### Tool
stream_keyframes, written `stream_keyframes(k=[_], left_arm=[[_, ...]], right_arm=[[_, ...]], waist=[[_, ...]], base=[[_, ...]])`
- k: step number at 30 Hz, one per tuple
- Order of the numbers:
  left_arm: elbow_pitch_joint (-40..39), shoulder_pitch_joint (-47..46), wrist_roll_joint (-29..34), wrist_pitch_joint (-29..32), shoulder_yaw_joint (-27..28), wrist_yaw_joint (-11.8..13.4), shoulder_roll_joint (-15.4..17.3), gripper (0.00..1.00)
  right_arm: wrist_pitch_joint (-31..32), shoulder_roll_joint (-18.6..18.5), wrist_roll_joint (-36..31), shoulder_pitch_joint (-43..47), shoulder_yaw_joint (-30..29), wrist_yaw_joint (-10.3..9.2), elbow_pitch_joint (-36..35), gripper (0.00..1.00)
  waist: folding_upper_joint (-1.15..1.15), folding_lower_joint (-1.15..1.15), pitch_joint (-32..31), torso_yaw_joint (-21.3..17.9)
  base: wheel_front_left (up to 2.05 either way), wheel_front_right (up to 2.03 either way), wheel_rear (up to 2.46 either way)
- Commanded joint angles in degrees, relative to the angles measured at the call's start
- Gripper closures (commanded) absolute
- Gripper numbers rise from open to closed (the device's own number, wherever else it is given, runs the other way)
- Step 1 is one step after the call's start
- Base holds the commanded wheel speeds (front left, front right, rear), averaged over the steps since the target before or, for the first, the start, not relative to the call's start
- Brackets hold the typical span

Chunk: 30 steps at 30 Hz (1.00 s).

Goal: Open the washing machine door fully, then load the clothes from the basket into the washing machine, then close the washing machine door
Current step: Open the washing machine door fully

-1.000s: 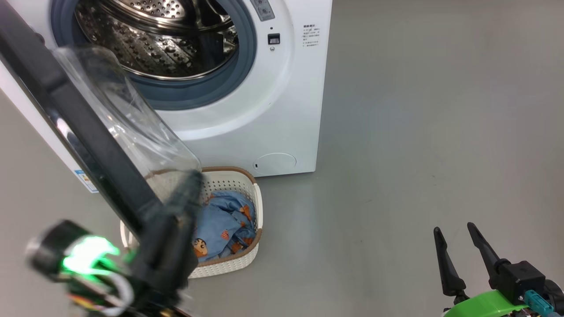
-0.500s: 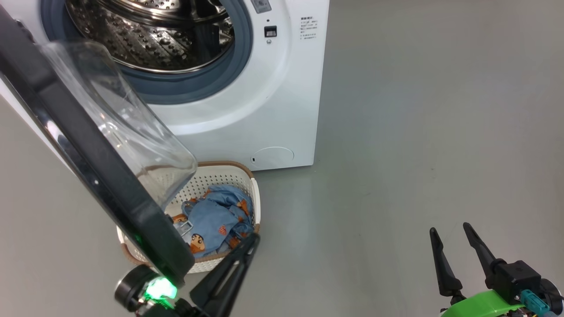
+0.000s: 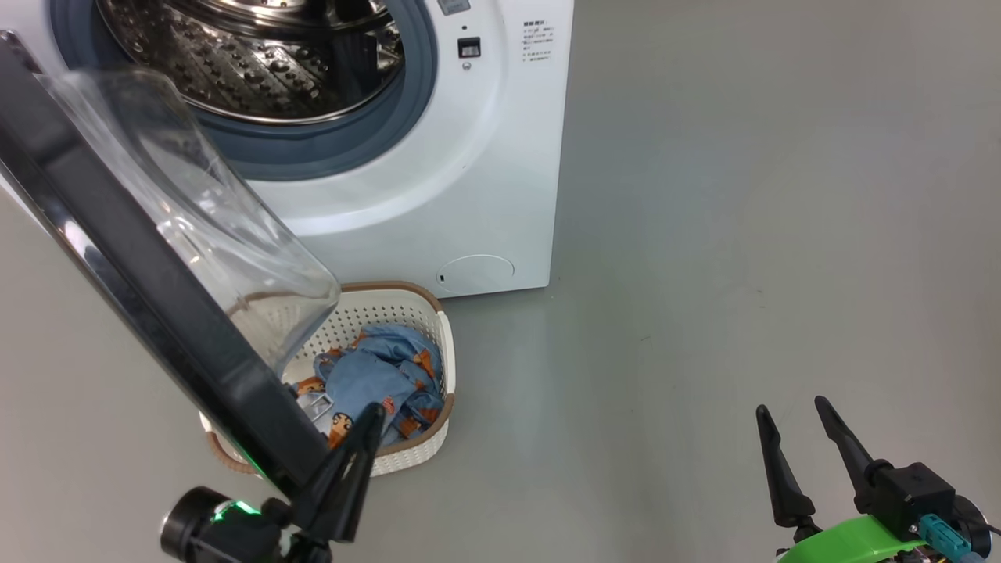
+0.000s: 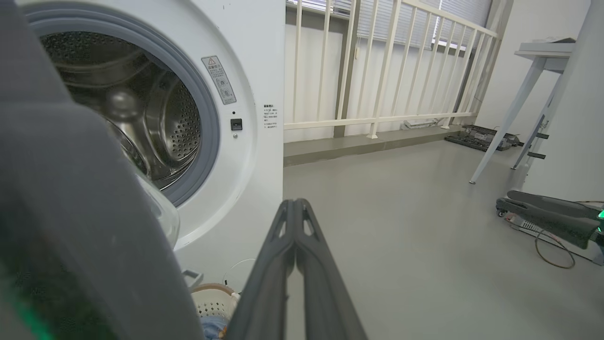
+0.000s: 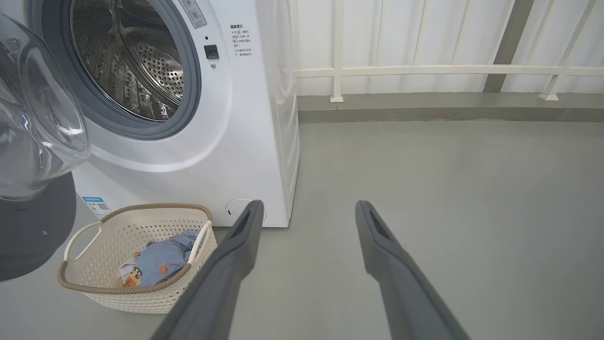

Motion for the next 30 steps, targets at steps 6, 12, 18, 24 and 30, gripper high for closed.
stream_keyframes(k=[6,12,18,24,30], left_arm=[[2.5,-1.7,-0.5,-0.2,5.6,-0.2,-0.2,1.00],[5.8,-1.5,-0.7,-0.2,9.1,-0.2,-1.1,1.00],[6.8,-1.0,-0.3,-0.2,11.8,-0.2,-2.1,1.00],[6.2,0.1,0.7,-0.2,15.9,-0.2,-3.2,1.00],[5.7,1.7,2.0,-0.2,23.4,0.4,-5.3,1.00]], right_arm=[[-0.7,-0.3,1.6,-1.9,1.5,0.35,-0.7,0.00],[-0.7,-0.3,2.3,-1.9,1.7,0.35,-0.3,0.00],[-0.7,-0.3,2.8,-1.7,1.7,0.35,0.1,0.00],[-0.7,-0.3,2.8,-1.7,1.5,0.35,-0.1,0.00],[-0.7,-0.3,2.9,-1.7,1.5,0.35,-0.1,0.00]], waist=[[0.00,0.00,-0.2,0.3],[0.00,0.00,-0.7,1.3],[0.00,0.00,-1.3,2.7],[0.00,0.00,-0.8,4.9],[0.00,0.00,-0.2,7.7]], base=[[0.00,0.00,0.00],[0.00,0.00,0.00],[0.00,0.00,0.00],[0.00,0.00,0.00],[0.00,0.00,0.00]])
